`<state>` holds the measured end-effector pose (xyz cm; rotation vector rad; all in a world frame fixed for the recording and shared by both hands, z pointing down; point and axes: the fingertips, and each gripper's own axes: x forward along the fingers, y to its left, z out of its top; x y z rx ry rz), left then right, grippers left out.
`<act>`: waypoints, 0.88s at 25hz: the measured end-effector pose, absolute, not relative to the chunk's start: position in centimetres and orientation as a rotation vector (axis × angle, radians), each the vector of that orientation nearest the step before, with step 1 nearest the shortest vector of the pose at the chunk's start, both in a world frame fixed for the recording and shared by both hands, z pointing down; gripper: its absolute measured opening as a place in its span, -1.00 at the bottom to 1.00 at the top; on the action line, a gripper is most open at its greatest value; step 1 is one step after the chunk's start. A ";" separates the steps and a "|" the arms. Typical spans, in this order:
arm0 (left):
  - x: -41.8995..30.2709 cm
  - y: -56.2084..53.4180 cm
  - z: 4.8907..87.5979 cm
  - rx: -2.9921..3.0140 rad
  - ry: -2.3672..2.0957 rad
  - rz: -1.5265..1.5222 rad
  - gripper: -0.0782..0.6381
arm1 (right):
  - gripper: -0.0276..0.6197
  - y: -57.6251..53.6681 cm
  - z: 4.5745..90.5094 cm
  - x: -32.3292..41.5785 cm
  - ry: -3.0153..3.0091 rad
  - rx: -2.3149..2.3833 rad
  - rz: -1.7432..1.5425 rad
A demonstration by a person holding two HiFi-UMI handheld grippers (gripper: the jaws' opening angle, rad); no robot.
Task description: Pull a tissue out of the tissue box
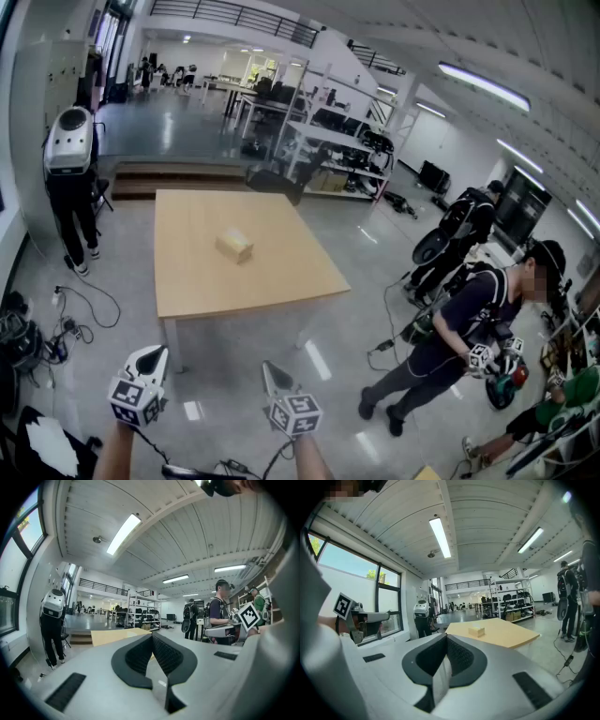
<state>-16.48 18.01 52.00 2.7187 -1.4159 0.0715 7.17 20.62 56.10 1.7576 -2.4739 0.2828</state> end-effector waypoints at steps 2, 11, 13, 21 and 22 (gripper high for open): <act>-16.4 18.0 52.1 2.722 -1.410 0.069 -0.76 | -0.89 20.6 56.4 7.1 -2.474 1.758 0.285; -15.7 17.5 52.3 2.720 -1.397 0.065 -0.76 | -0.88 20.4 56.3 8.4 -2.481 1.797 0.318; -15.4 17.3 52.4 2.714 -1.402 0.068 -0.76 | -0.88 20.3 56.4 8.8 -2.480 1.789 0.323; -13.7 16.3 52.7 2.678 -1.433 0.046 -0.76 | -0.88 19.2 56.8 10.7 -2.497 1.751 0.335; -13.5 16.3 52.9 2.676 -1.439 0.049 -0.76 | -0.88 19.0 56.9 10.9 -2.501 1.743 0.334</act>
